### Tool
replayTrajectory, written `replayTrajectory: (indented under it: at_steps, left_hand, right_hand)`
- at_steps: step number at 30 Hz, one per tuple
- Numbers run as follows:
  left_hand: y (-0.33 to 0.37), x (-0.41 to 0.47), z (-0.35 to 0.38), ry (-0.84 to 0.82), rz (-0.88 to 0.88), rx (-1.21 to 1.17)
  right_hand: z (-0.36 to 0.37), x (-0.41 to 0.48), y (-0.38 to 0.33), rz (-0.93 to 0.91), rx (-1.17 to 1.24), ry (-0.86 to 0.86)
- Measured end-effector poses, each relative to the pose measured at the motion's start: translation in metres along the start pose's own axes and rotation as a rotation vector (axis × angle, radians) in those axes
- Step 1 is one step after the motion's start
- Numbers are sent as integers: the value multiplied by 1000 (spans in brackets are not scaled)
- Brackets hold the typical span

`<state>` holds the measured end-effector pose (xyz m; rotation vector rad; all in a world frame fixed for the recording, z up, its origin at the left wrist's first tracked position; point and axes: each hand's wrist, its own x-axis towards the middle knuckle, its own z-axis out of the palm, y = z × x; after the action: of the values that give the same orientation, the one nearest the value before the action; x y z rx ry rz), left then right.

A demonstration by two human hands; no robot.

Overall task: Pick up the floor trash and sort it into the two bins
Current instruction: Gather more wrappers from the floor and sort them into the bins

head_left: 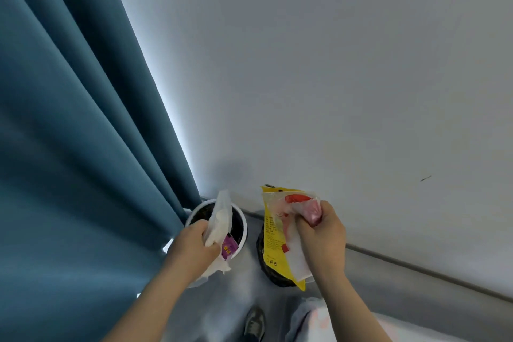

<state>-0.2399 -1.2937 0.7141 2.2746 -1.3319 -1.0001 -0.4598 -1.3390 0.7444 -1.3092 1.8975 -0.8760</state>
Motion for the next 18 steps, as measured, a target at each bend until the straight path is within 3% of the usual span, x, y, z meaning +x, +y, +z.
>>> replayTrajectory:
  at_steps: [10,18]
  left_hand:
    - [-56,106,51,-105,-125,153]
    - [-92,156,128,-256,-136,125]
  right_hand:
    - [79,66,67,118,-115,-97]
    - [130,103,154,266,-200,-23]
